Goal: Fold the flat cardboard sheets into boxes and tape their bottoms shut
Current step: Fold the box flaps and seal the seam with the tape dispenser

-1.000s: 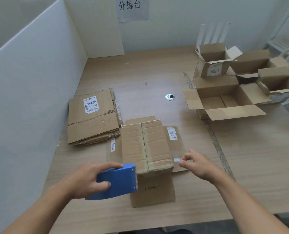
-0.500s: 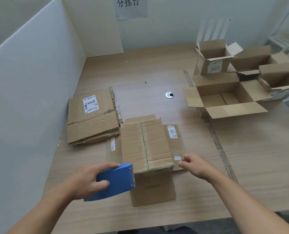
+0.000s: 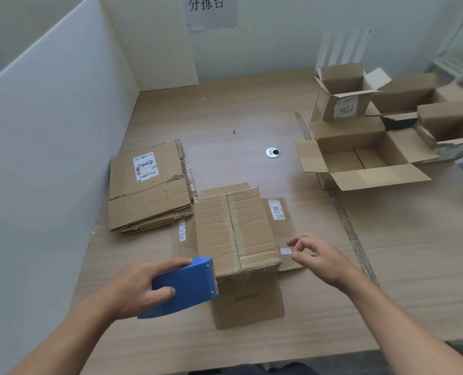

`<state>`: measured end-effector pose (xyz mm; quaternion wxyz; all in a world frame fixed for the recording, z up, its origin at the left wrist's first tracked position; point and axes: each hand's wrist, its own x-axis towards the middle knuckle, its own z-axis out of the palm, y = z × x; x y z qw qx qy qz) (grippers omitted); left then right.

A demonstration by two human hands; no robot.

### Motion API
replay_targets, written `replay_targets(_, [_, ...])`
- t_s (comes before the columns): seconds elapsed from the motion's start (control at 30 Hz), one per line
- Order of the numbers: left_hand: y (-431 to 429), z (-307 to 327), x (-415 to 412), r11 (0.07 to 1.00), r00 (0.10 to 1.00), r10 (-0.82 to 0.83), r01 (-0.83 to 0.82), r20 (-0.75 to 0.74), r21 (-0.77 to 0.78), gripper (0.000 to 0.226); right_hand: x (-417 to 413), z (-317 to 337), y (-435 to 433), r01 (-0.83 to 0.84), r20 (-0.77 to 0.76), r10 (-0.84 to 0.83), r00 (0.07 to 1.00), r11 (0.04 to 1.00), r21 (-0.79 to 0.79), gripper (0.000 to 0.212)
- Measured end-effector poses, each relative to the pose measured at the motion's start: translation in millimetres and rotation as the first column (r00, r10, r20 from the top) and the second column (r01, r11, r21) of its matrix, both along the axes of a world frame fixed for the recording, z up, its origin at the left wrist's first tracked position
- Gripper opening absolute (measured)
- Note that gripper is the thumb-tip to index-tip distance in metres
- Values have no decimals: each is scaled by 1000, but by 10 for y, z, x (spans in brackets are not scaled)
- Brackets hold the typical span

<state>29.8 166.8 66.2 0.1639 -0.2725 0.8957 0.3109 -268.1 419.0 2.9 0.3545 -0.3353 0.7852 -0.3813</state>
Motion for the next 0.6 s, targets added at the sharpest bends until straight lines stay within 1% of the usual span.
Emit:
replay_targets(0.07, [0,-14,-6,1000,1000,17,-17,1,3,56,9,-28,-22,23,14,-23,1000,1000,-13,19])
replay_targets(0.2, [-16,-33,-44,999,998,24,-25,62,23,51,18,-139,-130,3,-23,0,1000,994,108,19])
replay_targets(0.3, [-15,-42,-97,998,993,46,-50,106,35,50,8,-175,-189,20,-31,-15,999,989,149,20])
replay_targets(0.47, [-13,-77,-170,996,987,63,-72,148,60,53,-7,-252,-245,10,6,-12,1000,953,304,16])
replay_targets(0.53, [4,-103,-207,995,984,71,-81,165,58,55,24,-273,-261,1,40,-16,999,935,355,19])
replay_targets(0.6, [-4,-113,-230,994,981,93,-102,173,42,53,44,-311,-236,20,34,-37,999,913,408,26])
